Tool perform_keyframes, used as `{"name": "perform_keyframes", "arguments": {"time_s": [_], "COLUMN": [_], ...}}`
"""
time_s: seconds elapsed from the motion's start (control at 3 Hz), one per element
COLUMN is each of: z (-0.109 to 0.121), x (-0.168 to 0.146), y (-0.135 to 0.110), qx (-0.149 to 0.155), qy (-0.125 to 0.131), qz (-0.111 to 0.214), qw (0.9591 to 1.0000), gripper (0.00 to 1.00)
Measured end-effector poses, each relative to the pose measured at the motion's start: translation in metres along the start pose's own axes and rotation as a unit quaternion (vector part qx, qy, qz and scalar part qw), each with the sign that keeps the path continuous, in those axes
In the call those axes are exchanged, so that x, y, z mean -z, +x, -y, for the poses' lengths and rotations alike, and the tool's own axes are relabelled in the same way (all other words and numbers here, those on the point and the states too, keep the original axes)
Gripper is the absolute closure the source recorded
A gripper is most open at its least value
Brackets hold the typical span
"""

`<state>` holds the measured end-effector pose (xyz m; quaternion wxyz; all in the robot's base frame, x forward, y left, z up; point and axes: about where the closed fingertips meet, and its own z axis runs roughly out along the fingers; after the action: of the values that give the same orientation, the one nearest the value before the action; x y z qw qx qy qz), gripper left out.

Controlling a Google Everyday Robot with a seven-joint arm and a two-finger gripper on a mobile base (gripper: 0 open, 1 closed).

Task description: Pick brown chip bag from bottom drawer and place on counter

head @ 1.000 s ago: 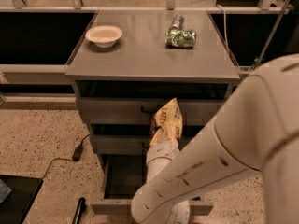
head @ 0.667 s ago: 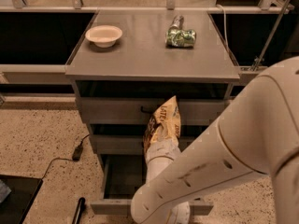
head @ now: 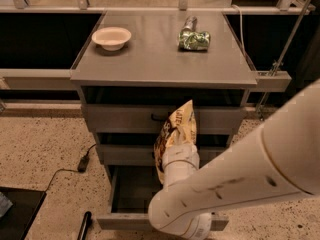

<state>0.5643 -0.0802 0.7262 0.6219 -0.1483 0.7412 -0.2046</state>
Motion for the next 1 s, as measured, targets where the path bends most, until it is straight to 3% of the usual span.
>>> {"name": "perform_keyframes", "arguments": {"time_s": [0.33,0.67,1.0], "z": [0.049,0.133,0.149], "x": [-0.035,-0.068,-0.078], "y": [0.016,0.044,0.021], "qx": [-0.130,-0.223,-0.265], "qy": [0.017,0.083,0.081], "qz": [-0.027,-0.022,0.019], "qw": [0.9910,0.9711,0.9607], "gripper": [1.00,1.00,1.00]}}
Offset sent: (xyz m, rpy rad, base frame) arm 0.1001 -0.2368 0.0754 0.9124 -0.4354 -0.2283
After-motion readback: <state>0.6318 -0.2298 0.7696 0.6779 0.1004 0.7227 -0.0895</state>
